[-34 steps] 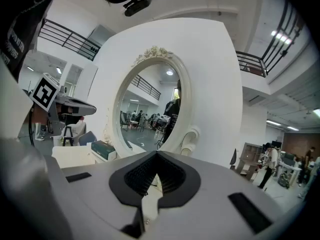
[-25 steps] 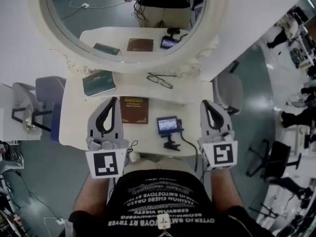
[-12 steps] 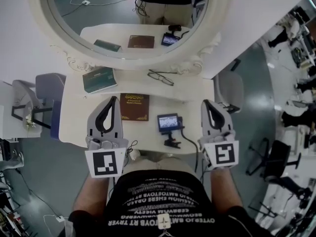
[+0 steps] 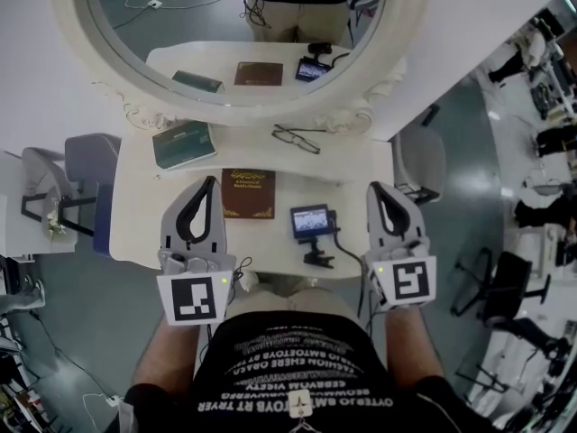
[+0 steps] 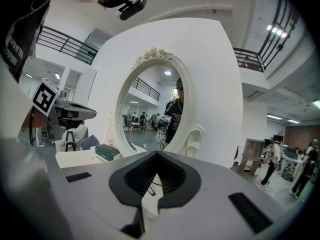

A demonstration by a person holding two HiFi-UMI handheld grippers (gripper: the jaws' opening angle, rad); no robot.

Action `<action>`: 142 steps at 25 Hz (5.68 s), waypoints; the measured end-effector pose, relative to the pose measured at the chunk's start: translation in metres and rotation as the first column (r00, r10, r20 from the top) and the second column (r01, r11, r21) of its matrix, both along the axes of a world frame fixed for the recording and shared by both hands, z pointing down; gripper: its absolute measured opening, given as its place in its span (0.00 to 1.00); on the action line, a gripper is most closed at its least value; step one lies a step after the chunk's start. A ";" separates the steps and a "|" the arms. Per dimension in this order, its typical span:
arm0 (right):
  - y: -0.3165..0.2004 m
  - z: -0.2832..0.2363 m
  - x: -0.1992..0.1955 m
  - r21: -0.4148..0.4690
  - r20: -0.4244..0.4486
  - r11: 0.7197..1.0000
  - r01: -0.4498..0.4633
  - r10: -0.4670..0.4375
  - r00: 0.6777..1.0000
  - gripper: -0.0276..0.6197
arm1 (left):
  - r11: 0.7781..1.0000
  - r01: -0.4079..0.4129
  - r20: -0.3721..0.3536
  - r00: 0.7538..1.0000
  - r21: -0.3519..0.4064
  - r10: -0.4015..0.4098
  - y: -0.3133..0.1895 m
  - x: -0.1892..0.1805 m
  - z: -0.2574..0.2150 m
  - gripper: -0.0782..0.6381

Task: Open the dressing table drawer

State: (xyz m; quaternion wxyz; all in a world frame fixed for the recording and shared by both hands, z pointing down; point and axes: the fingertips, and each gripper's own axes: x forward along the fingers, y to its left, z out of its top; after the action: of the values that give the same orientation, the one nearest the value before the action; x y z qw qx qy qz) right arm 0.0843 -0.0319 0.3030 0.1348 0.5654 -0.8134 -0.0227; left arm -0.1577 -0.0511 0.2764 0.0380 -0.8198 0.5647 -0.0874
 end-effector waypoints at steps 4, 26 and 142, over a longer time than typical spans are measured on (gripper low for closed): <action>0.003 -0.001 -0.005 0.004 0.001 1.000 -0.003 0.003 1.000 0.03 | 1.000 -0.014 0.002 1.000 -0.002 0.014 0.002 -0.003 0.001 0.11; 0.025 -0.005 -0.036 0.004 -0.030 0.998 -0.058 0.058 0.998 0.03 | 0.998 -0.070 -0.024 0.997 -0.002 0.070 0.009 -0.036 0.005 0.11; -0.037 0.346 0.058 -0.659 -0.012 0.751 -0.044 0.048 0.999 0.18 | 0.988 -0.005 0.036 0.999 -0.156 0.010 -0.040 0.059 0.067 0.11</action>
State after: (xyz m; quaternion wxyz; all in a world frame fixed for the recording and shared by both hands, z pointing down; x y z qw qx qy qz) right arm 0.1422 -0.0690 0.6490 0.3235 0.5015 -0.7555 0.2702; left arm -0.0983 -0.0906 0.3431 -0.0156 -0.8206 0.5522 -0.1462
